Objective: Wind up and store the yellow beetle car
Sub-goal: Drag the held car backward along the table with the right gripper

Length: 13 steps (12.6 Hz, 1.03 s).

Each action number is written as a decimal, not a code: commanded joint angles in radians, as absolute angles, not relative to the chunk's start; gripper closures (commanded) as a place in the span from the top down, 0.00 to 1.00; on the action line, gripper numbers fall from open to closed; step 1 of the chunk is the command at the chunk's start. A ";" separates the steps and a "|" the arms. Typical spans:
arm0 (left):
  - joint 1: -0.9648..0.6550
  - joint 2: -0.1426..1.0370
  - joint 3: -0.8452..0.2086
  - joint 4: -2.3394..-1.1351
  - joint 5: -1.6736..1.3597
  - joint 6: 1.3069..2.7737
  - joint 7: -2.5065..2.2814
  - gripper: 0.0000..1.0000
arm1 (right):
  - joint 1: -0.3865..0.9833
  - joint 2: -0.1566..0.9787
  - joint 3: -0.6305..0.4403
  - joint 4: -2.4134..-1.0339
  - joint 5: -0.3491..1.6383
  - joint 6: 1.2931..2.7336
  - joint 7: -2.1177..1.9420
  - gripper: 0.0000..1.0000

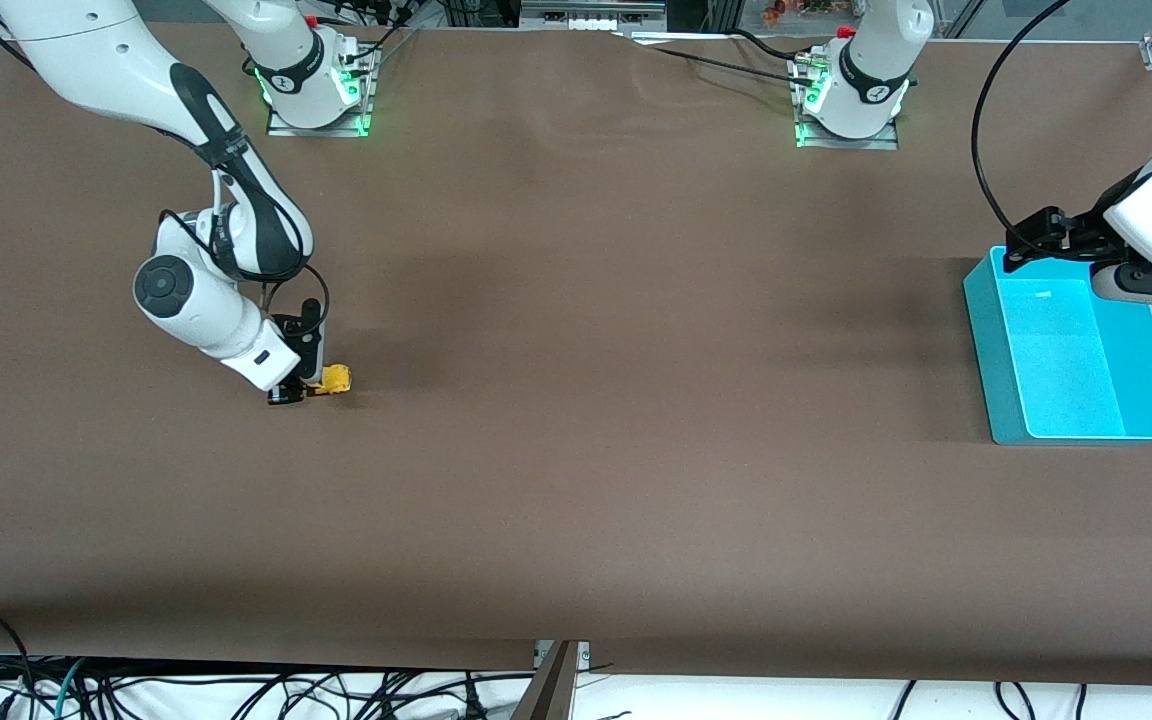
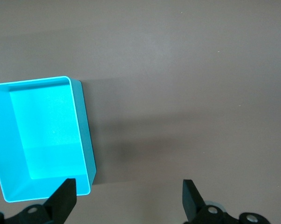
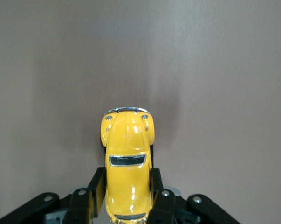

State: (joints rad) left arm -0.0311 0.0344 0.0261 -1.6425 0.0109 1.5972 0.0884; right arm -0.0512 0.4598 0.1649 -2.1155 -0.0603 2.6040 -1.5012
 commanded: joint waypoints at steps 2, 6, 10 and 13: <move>-0.037 0.041 0.026 -1.617 0.032 1.575 0.078 1.00 | -0.141 0.511 0.170 -2.114 -0.066 2.629 -1.595 0.03; -0.037 0.041 0.026 -1.617 0.032 1.575 0.077 1.00 | -0.204 0.518 0.137 -2.114 -0.058 2.631 -1.735 0.04; -0.037 0.041 0.025 -1.617 0.032 1.575 0.077 1.00 | -0.273 0.541 0.100 -2.114 -0.057 2.632 -1.841 0.06; -0.037 0.041 0.025 -1.617 0.032 1.575 0.077 1.00 | -0.331 0.555 0.097 -2.103 -0.054 2.629 -1.852 0.07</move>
State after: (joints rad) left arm -0.0312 0.0344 0.0260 -1.6425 0.0109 1.5972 0.0884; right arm -0.2920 0.4790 0.1113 -2.0890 -0.0502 2.6320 -1.8180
